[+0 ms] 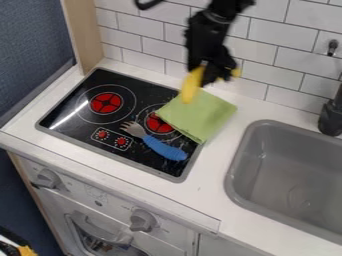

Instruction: Move the banana over the left burner

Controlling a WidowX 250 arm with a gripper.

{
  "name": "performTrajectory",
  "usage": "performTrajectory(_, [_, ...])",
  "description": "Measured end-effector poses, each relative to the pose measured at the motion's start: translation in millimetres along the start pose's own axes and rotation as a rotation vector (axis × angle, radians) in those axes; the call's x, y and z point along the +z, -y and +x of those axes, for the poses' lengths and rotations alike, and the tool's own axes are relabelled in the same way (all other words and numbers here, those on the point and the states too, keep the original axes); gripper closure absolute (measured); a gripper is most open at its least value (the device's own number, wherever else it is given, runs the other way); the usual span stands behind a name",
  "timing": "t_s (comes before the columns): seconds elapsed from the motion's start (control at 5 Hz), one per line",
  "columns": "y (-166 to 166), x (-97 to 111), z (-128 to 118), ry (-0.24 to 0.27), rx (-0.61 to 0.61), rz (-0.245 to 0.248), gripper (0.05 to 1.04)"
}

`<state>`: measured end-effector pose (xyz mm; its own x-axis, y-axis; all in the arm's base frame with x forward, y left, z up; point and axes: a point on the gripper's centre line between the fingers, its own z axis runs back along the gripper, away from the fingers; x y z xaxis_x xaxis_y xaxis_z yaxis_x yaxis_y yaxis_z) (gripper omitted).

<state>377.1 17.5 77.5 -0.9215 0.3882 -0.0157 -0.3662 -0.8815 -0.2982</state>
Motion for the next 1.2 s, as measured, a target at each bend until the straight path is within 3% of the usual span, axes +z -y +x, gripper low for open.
performTrajectory(0.4, [59.1,-14.2,44.0,0.071,0.175,-0.001,0.614])
performTrajectory(0.6, [86.6,-33.7,59.9,0.105,0.242,0.019,0.614])
performTrajectory(0.8, [107.2,-51.6,71.0,0.136,0.296,0.044,0.614])
performTrajectory(1.2, [135.3,-97.1,69.8,0.199,0.384,0.091,0.614])
